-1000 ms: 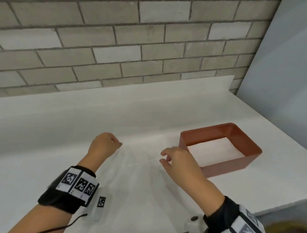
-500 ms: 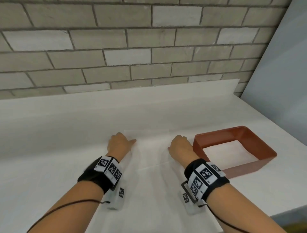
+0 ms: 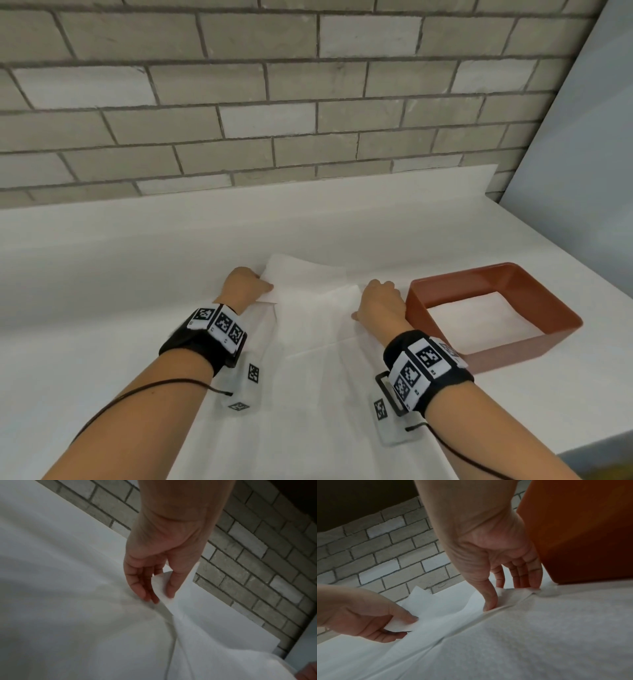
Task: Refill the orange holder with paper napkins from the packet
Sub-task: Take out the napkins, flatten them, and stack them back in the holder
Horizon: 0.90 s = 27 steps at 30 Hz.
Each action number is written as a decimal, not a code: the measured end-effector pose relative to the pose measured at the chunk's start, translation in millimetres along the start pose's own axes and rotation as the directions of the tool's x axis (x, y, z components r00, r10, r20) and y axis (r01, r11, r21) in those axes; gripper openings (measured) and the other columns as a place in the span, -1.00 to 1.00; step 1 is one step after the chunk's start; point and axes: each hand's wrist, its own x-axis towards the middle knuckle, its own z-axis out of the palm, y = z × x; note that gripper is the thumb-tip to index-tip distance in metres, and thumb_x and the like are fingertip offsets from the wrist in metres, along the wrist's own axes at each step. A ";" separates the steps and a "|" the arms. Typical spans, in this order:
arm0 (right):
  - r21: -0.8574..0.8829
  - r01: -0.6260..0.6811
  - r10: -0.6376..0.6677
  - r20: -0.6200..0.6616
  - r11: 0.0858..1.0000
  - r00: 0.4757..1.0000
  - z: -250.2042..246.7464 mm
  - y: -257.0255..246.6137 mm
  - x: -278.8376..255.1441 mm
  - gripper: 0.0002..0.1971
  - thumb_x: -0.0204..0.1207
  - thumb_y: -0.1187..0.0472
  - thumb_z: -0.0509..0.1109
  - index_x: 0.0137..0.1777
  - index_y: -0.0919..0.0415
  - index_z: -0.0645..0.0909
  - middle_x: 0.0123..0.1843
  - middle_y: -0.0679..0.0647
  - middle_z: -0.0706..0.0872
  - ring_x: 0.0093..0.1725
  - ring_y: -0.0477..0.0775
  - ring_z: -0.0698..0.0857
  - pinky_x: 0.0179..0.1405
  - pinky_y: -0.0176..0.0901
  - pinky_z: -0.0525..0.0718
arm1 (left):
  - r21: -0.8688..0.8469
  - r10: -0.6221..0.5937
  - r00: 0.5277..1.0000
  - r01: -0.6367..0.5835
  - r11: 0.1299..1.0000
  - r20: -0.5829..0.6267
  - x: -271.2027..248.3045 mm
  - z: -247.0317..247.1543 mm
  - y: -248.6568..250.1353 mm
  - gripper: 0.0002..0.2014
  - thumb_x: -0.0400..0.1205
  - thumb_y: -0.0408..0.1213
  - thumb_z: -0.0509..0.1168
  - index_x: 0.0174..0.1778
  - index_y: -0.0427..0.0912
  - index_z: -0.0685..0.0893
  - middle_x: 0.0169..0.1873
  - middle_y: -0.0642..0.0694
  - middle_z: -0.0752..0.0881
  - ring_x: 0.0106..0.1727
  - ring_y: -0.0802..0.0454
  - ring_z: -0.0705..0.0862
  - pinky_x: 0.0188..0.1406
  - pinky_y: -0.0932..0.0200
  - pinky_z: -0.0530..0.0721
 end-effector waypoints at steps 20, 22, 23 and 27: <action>0.202 0.032 -0.036 0.017 0.979 0.999 -10.0 12.3 -8.4 -0.42 0.47 0.20 0.46 0.47 0.24 0.38 0.37 0.17 0.60 0.32 0.20 0.61 0.04 -0.12 0.60 | -0.200 0.051 0.935 -0.128 0.971 -0.350 -18.7 -81.4 -27.6 -0.60 0.59 -0.52 0.28 0.37 -0.45 0.47 0.27 -0.38 0.58 0.13 -0.36 0.66 -0.02 -0.04 0.73; 0.223 0.060 -0.055 -0.026 0.973 0.998 -9.7 14.9 -10.6 -0.48 0.55 0.22 0.37 0.51 0.20 0.37 0.42 0.14 0.57 0.36 0.18 0.58 0.12 -0.11 0.59 | -0.261 0.088 0.905 -0.212 0.942 -0.416 -23.7 -86.7 -26.4 -0.70 0.60 -0.51 0.28 0.26 -0.42 0.56 0.16 -0.34 0.63 0.06 -0.30 0.67 -0.25 0.18 0.77; 0.227 0.076 -0.067 -0.049 0.971 0.997 -10.2 15.9 -11.8 -0.51 0.59 0.21 0.33 0.51 0.19 0.39 0.43 0.13 0.57 0.38 0.17 0.57 0.15 -0.12 0.58 | -0.296 0.101 0.893 -0.249 0.922 -0.439 -25.3 -88.5 -26.9 -0.75 0.59 -0.51 0.29 0.19 -0.40 0.58 0.08 -0.30 0.64 0.02 -0.26 0.67 -0.41 0.31 0.75; 0.201 0.145 -0.117 -0.145 0.969 0.982 -18.0 15.6 -18.9 -0.70 0.66 0.25 0.20 0.34 0.23 0.58 0.29 0.16 0.68 0.28 0.16 0.63 0.06 -0.16 0.57 | -0.398 0.127 0.885 -0.325 0.858 -0.447 -35.3 -88.4 -24.0 -0.86 0.58 -0.51 0.31 0.01 -0.26 0.57 -0.01 -0.21 0.64 -0.01 -0.21 0.67 -0.49 0.43 0.71</action>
